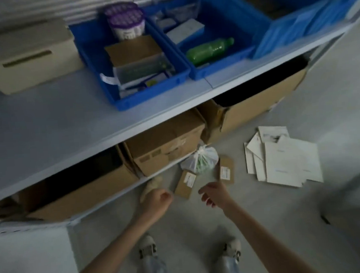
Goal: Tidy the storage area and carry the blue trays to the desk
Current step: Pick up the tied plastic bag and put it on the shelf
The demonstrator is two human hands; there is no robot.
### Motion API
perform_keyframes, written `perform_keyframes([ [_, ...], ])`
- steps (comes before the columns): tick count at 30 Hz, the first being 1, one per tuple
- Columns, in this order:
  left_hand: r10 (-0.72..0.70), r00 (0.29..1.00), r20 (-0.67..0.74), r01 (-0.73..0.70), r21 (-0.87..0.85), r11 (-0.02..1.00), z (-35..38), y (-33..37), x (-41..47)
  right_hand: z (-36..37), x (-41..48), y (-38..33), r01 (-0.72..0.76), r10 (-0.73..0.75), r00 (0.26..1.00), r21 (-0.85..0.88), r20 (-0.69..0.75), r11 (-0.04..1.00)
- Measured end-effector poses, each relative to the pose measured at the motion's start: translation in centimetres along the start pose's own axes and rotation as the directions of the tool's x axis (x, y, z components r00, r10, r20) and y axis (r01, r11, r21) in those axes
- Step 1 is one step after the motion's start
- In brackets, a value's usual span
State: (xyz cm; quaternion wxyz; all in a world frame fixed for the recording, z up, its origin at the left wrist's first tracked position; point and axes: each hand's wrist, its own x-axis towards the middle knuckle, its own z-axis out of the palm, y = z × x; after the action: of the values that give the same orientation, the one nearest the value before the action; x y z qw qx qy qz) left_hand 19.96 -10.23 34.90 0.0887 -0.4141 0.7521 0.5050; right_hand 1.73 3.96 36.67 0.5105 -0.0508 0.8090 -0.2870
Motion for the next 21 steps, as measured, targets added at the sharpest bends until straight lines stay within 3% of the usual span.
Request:
perform_keyframes([
  [2,-0.088,0.995,0.053,0.087,0.01,0.996,5.2,-1.3,1.9,-1.7,3.2,4.7,-0.122,0.121,0.992,0.079,0.021,0.989],
  [4,-0.188,0.979,0.075,0.189,-0.016,0.982,10.0,-2.3,5.0,-3.0,7.5,8.6,-0.151,0.151,0.989,0.099,0.012,0.984],
  [7,-0.322,0.945,0.064,0.327,-0.101,0.94,17.0,-5.0,12.0,-3.7,16.3,13.0,-0.152,0.151,0.988,0.01,0.04,0.988],
  [11,-0.349,0.937,0.02,0.349,-0.029,0.937,25.2,-10.5,23.3,-2.2,31.7,19.7,-0.135,0.147,0.987,-0.168,0.061,0.976],
  [16,-0.281,0.954,-0.101,0.285,0.026,0.958,32.9,-19.3,38.9,0.3,52.4,23.4,0.187,-0.214,0.976,-0.36,-0.037,0.914],
  [21,0.004,0.972,-0.233,0.026,0.127,0.992,37.0,-25.3,52.4,3.1,68.9,21.3,0.333,-0.504,0.833,-0.519,-0.229,0.787],
])
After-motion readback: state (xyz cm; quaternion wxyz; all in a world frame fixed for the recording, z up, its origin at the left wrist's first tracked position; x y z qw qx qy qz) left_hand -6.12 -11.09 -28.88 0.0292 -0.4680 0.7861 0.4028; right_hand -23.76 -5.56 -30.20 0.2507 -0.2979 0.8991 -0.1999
